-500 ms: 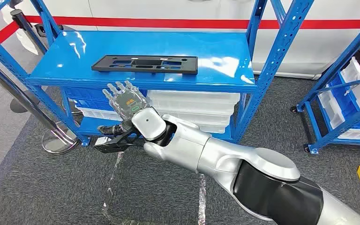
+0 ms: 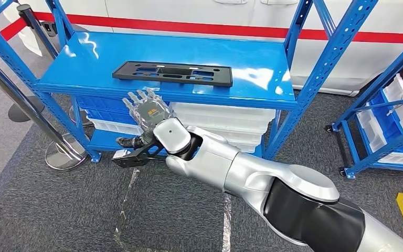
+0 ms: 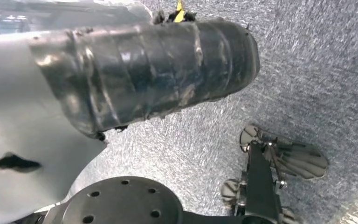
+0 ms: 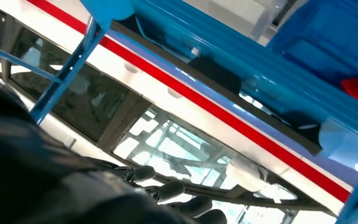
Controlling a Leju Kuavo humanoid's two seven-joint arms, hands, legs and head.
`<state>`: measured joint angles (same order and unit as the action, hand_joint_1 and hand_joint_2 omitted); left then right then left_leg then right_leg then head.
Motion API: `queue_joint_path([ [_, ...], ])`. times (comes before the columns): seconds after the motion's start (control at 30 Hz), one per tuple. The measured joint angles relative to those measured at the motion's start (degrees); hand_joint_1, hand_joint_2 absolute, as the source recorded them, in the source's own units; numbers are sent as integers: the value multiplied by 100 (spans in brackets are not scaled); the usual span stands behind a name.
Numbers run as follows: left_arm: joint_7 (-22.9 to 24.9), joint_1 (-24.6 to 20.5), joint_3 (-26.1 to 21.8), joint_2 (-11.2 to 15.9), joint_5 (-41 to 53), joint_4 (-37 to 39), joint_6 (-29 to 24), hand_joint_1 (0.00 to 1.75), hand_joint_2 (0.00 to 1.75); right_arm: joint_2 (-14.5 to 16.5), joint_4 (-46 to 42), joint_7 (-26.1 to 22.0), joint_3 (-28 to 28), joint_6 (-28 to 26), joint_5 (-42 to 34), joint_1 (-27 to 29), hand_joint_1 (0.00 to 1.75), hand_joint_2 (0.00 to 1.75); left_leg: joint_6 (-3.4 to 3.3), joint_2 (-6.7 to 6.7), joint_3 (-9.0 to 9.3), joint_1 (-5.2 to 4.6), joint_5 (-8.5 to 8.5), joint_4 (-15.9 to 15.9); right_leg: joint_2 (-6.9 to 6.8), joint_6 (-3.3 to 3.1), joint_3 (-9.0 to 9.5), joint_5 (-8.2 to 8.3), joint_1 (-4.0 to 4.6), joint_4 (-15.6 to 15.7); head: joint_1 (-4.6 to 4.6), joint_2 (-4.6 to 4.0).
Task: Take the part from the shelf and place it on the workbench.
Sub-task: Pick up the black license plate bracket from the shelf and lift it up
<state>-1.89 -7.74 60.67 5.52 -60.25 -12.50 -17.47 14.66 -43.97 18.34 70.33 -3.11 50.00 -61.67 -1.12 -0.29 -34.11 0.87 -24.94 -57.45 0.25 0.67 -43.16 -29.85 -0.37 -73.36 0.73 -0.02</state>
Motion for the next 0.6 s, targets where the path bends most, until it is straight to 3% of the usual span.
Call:
queue_joint_path([
  [0.07,4,2,0,0,1,0,17,0,0,-9,25,0,-8,8,-2,-11,0,0,38,-11,30,-1,-64,-44,2,-16,305,411,-11,709,-2,0],
  [0.13,10,-6,0,0,3,0,30,0,0,-9,39,-2,-21,8,-3,-20,0,0,90,-18,25,-19,-123,-102,12,-55,558,578,-7,1250,-5,1],
  [0.23,41,-8,1,1,6,0,32,0,0,-9,63,-9,-31,8,-10,-9,0,0,157,-19,25,-21,-157,-97,28,-143,619,540,-1,1352,-2,1],
  [0.3,52,-6,1,2,-5,0,32,0,0,-4,74,-20,-32,-1,-13,-8,0,0,207,-6,-31,-13,-278,-275,27,-208,675,525,-28,1382,-20,1],
  [0.4,54,-9,-2,10,-28,0,33,0,0,1,94,-37,-32,-16,-15,15,0,0,269,4,-525,-7,-675,-1273,13,-274,759,478,-28,1395,-48,0],
  [0.43,56,-1,-2,11,-32,0,34,0,0,1,106,-39,-32,-22,-16,36,0,0,276,4,-710,-7,-733,-1574,14,-283,781,460,-22,1395,-48,0],
  [0.47,58,11,-2,11,-36,0,33,0,0,1,119,-40,-32,-31,-16,56,0,0,273,4,-820,-7,-691,-1702,19,-287,804,440,-17,1394,-48,0],
  [0.5,56,24,-2,11,-38,0,33,0,0,1,131,-42,-32,-41,-15,70,0,0,260,4,-827,-9,-537,-1610,26,-286,836,418,-12,1394,-48,0],
  [0.6,22,34,-2,17,-33,0,27,0,0,2,156,-45,-34,-60,-15,70,0,0,161,4,-407,-42,101,-529,37,-253,942,341,3,1398,-45,0],
])
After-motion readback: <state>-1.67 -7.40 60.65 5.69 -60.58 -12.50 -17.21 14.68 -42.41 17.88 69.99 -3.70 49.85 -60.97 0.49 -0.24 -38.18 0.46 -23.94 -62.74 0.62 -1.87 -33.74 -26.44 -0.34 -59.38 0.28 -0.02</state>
